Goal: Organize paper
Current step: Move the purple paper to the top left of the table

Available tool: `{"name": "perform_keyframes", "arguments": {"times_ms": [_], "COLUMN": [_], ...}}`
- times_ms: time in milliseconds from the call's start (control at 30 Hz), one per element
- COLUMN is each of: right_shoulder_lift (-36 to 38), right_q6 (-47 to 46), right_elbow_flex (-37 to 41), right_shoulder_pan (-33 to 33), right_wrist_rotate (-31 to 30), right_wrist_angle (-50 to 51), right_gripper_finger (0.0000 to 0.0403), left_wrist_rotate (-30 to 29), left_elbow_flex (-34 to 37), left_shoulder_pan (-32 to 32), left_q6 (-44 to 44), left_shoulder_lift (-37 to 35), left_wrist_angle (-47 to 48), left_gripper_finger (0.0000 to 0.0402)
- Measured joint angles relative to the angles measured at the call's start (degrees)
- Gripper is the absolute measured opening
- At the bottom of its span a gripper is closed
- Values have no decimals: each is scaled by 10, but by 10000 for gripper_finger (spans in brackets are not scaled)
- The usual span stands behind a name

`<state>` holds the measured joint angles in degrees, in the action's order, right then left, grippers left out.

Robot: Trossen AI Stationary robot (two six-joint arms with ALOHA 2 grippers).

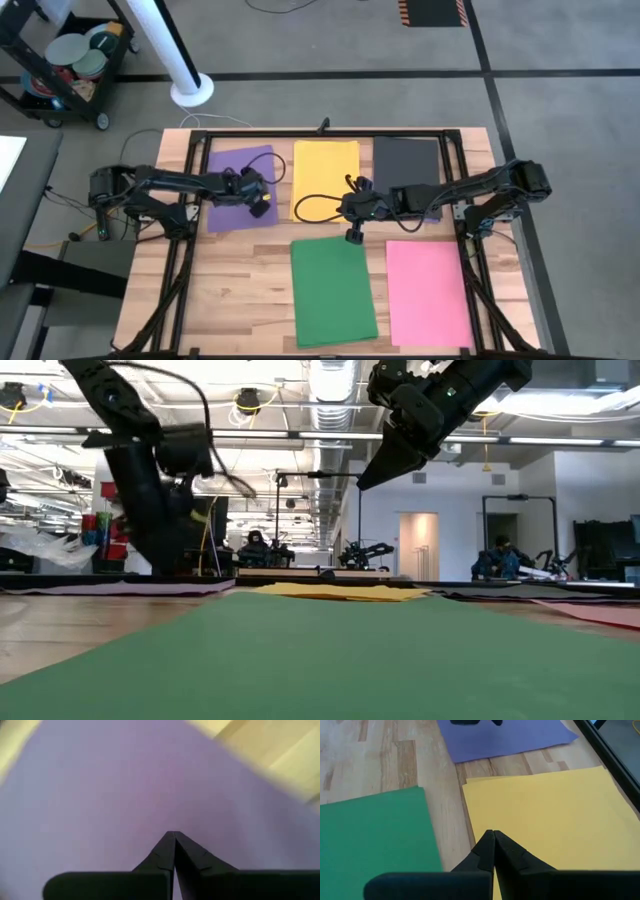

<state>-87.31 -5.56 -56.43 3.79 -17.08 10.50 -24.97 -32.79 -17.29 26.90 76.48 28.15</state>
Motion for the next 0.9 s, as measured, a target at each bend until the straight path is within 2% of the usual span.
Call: {"name": "perform_keyframes", "arguments": {"times_ms": [100, 167, 300, 400, 633, 900], "right_shoulder_lift": [0, 0, 0, 0, 0, 0], "right_q6": [0, 0, 5, 11, 11, 10], "right_elbow_flex": [0, 0, 0, 0, 0, 0], "right_shoulder_pan": [0, 0, 0, 3, 3, 4], "right_wrist_rotate": [0, 0, 0, 0, 0, 0], "right_wrist_angle": [0, 2, 2, 2, 5, 12], "right_gripper_finger": [0, 0, 0, 0, 0, 0], "left_wrist_rotate": [43, 45, 68, 75, 51, 24], "left_elbow_flex": [-2, 6, 38, 44, 45, 46], "left_shoulder_pan": [-1, 0, 0, 0, 14, 13], "left_q6": [81, 113, 134, 118, 19, 16], "left_shoulder_lift": [-16, -17, 4, 21, 29, 29], "left_wrist_angle": [-11, -23, -93, -131, -122, -106], "left_gripper_finger": [0, 0, 0, 0, 0, 0]}}
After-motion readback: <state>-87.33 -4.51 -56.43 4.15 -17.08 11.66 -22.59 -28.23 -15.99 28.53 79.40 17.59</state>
